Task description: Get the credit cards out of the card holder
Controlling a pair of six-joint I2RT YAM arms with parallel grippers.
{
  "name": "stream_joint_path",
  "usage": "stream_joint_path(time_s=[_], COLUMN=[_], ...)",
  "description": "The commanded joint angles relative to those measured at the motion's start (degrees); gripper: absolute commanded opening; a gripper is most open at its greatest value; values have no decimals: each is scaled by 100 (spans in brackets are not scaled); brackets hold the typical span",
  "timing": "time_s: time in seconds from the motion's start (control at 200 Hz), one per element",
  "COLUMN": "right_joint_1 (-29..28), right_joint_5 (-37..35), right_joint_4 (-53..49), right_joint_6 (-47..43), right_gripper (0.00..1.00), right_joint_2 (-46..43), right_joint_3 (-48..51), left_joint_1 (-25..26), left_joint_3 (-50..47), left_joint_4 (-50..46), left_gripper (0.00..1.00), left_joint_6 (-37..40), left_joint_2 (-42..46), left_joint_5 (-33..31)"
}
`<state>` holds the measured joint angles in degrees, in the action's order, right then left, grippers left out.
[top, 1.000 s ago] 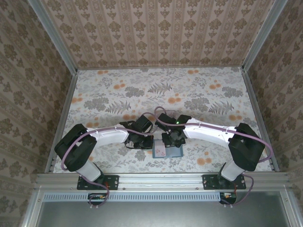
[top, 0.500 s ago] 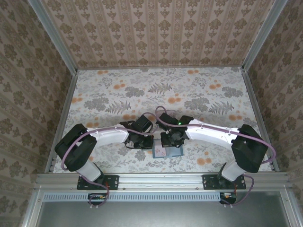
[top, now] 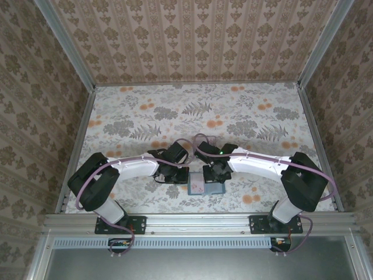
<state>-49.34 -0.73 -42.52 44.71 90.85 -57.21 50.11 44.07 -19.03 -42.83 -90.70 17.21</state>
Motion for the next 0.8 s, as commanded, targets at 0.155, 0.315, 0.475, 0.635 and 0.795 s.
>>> stream_joint_path(time_s=[0.155,0.315,0.475,0.635,0.795], right_joint_1=[72,74,75,74,80], right_joint_5=[-356,-525,-682,-775,-931], right_joint_4=[-234,-326,-406,-543,-794], right_joint_6=[-125,-148,-164,-152,-149], right_gripper=[6,7,16,28,32], right_joint_2=[302,427,495,469,281], right_joint_3=[183,210,248,241,168], left_joint_1=[8,14,15,19,25], left_joint_3=[-39,9,24,113,229], left_joint_4=[-316,-332,-343,-431,-539], left_gripper=[0,0,0,0,0], left_joint_6=[139,154,151,162,178], left_joint_2=[-311,-335,-339,-265,-88], left_joint_5=[-191,-192,-214,-251,-305])
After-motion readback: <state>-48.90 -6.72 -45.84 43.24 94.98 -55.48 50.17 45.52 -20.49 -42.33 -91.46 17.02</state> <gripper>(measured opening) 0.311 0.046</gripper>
